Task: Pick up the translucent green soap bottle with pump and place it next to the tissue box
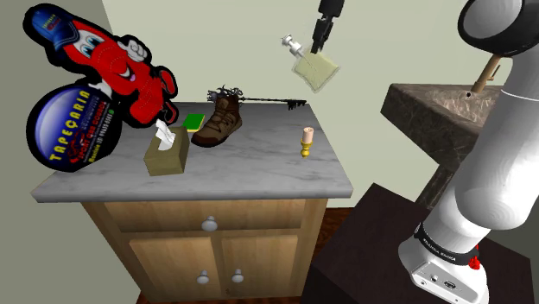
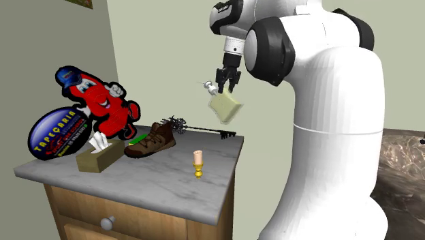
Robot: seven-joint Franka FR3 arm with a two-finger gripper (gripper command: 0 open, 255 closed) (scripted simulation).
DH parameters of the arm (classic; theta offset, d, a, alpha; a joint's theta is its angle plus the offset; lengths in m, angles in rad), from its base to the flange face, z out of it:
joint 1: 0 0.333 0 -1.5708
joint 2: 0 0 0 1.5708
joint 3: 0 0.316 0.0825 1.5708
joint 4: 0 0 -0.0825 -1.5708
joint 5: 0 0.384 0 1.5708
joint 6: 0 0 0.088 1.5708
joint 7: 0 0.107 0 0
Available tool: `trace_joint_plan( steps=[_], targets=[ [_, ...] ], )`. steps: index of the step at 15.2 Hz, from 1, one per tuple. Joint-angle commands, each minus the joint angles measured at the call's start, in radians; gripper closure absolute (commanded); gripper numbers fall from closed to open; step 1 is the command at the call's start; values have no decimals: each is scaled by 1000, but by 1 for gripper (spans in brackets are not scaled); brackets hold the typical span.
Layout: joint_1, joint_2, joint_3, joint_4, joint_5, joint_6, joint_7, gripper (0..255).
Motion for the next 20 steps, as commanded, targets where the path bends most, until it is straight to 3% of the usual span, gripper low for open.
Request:
trace_joint_plan(
  steps=[1, 12, 16, 18, 19, 20],
  targets=[
    [-7, 18, -3, 54, 8, -38, 0, 255],
    [-59, 144, -15, 385, 69, -252, 10, 255],
    [-108, 235, -16, 586, 118, -366, 20, 255],
    [-165, 324, -7, 769, 166, -458, 36, 255],
    [-177, 341, -1, 803, 174, -474, 41, 255],
    [-120, 282, -6, 689, 140, -417, 50, 255]
  ],
)
